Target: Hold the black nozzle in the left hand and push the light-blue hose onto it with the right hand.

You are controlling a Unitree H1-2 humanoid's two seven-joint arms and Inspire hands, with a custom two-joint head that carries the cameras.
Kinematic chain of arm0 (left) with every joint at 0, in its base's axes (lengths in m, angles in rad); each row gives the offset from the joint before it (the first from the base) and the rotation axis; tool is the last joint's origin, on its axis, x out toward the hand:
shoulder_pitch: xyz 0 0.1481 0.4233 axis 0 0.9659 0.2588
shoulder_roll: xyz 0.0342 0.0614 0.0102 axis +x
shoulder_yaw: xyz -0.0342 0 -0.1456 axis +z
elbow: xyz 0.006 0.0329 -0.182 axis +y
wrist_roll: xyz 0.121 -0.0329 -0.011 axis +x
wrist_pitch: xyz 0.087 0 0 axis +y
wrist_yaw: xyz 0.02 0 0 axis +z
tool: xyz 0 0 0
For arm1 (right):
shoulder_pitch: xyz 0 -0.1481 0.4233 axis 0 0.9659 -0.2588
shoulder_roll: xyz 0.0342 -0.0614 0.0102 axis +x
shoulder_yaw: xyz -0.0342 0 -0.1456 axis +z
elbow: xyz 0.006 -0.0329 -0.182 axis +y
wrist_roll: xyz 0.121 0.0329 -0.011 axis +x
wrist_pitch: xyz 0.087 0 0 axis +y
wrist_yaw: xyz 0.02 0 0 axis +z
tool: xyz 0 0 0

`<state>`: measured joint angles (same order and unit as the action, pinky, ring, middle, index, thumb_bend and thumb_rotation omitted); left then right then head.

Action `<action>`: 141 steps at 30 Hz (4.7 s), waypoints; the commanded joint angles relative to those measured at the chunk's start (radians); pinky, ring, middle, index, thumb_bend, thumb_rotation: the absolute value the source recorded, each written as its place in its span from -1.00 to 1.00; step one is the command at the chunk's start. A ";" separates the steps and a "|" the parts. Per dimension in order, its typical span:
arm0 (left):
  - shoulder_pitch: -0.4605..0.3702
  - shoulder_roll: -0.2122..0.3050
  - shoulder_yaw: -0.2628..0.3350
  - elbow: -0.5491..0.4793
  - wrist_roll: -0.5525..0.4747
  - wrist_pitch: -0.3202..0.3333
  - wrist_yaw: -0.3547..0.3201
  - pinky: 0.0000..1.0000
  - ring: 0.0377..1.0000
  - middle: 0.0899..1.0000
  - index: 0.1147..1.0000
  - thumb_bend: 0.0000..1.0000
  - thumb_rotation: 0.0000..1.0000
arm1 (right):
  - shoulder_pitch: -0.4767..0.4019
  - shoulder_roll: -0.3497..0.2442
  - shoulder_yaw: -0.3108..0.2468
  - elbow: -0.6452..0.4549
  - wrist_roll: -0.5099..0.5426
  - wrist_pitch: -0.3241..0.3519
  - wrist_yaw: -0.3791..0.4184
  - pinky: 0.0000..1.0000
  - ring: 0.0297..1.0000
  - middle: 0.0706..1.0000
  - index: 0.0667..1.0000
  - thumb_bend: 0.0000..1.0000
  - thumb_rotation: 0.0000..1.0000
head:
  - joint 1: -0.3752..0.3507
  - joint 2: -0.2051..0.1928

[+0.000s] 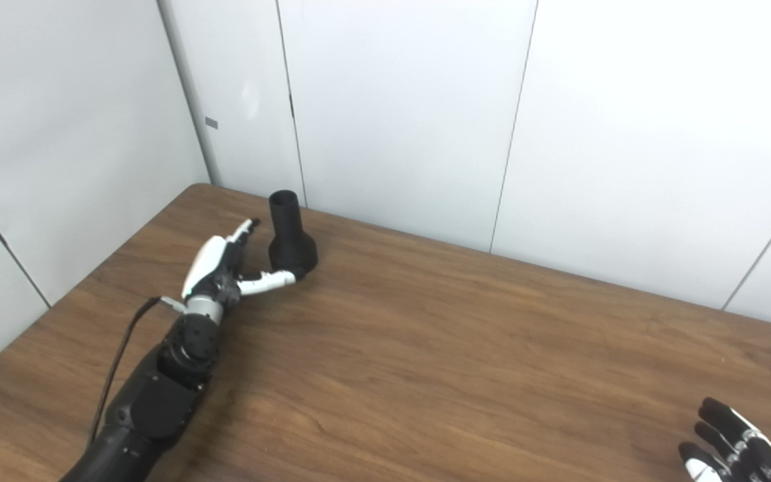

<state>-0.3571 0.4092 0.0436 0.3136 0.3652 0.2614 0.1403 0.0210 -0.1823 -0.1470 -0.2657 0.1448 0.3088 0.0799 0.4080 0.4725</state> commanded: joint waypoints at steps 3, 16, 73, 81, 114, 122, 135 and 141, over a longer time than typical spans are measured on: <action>-0.034 0.008 -0.011 0.042 -0.011 -0.029 -0.015 1.00 1.00 0.94 0.93 1.00 -0.15 | -0.010 -0.014 -0.013 -0.032 0.013 -0.014 0.003 0.53 0.69 0.64 0.49 -0.70 -1.00 | -0.004 0.002; -0.075 -0.010 -0.007 0.141 -0.018 -0.110 0.030 1.00 1.00 0.87 0.89 1.00 -0.16 | 0.001 -0.020 -0.015 -0.047 0.008 -0.003 0.001 0.48 0.67 0.62 0.47 -0.61 -0.69 | -0.019 0.005; -0.120 0.091 -0.280 0.414 0.220 -0.400 0.280 0.03 -0.13 -0.18 -0.09 0.05 -1.00 | 0.022 -0.023 -0.018 -0.090 0.010 0.031 0.001 0.63 0.72 0.67 0.55 -0.65 -1.00 | -0.043 0.029; -0.107 0.097 -0.289 0.360 0.245 -0.360 0.264 0.09 -0.20 -0.23 -0.08 0.04 -1.00 | 0.025 -0.024 -0.015 -0.102 0.004 0.039 -0.001 0.63 0.73 0.68 0.56 -0.65 -1.00 | -0.043 0.031; -0.126 0.084 -0.343 0.513 0.281 -0.625 0.337 -0.71 -0.67 -0.16 -0.16 0.05 -1.00 | 0.011 0.015 -0.056 -0.235 -0.099 0.034 -0.105 0.69 0.74 0.68 0.58 -0.71 -1.00 | -0.342 0.036; -0.096 0.023 -0.365 0.446 0.269 -0.656 0.265 -0.74 -0.70 -0.16 -0.16 0.05 -1.00 | 0.018 0.002 -0.122 -0.250 -0.081 0.028 -0.123 0.60 0.68 0.62 0.51 -0.64 -1.00 | -0.353 0.030; -0.059 -0.053 -0.466 0.444 0.335 -0.731 0.324 -0.78 -0.74 -0.18 -0.16 0.05 -1.00 | -0.035 -0.024 -0.168 -0.292 -0.130 0.009 -0.163 0.47 0.60 0.55 0.43 -0.65 -1.00 | -0.371 0.024; -0.041 -0.080 -0.551 0.412 0.308 -0.731 0.329 -0.72 -0.72 -0.16 -0.16 0.05 -1.00 | -0.072 -0.023 -0.182 -0.298 -0.160 -0.002 -0.194 0.47 0.60 0.54 0.43 -0.70 -1.00 | -0.389 0.020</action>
<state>-0.5137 0.4382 -0.4491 0.6892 0.7112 -0.4442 0.4323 -0.0178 -0.1890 -0.3150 -0.5196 -0.0004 0.3532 -0.0974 0.0184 0.4924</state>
